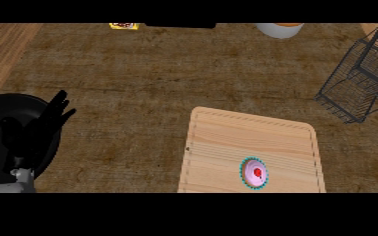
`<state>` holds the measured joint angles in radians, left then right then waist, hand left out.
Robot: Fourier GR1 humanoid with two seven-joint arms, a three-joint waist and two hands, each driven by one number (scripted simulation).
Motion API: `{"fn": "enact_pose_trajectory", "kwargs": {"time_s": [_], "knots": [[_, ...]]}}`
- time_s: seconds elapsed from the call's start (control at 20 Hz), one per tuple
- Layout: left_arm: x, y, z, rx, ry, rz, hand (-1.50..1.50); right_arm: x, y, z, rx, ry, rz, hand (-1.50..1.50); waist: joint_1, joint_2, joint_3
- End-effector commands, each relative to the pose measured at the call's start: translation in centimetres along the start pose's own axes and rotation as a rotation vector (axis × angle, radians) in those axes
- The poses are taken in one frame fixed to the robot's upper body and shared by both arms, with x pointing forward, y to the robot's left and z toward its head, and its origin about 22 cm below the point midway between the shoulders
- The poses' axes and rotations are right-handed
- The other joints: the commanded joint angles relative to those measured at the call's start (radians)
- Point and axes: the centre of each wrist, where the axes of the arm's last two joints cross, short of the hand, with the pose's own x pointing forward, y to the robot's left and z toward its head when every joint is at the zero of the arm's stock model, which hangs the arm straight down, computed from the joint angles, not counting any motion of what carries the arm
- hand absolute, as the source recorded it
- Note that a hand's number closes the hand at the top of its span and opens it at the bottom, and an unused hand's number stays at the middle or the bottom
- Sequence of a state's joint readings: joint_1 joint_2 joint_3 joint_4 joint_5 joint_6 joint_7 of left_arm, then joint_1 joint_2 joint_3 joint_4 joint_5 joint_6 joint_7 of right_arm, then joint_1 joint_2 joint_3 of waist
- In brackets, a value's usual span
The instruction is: Pick the squash from the cutting board and place it in the tiered basket
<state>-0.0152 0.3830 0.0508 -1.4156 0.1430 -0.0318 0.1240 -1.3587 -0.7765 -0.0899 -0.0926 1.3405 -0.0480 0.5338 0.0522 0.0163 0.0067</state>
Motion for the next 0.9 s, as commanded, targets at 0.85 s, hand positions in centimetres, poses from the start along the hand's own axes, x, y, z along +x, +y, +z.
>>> {"fn": "enact_pose_trajectory", "kwargs": {"time_s": [0.85], "knots": [[-2.7, 1.8, 1.4, 0.048, 0.109, -0.004, 0.0, -4.7, -6.2, -1.7, -0.16, 0.307, -0.488, -1.5, -0.028, -0.009, -0.007]]}}
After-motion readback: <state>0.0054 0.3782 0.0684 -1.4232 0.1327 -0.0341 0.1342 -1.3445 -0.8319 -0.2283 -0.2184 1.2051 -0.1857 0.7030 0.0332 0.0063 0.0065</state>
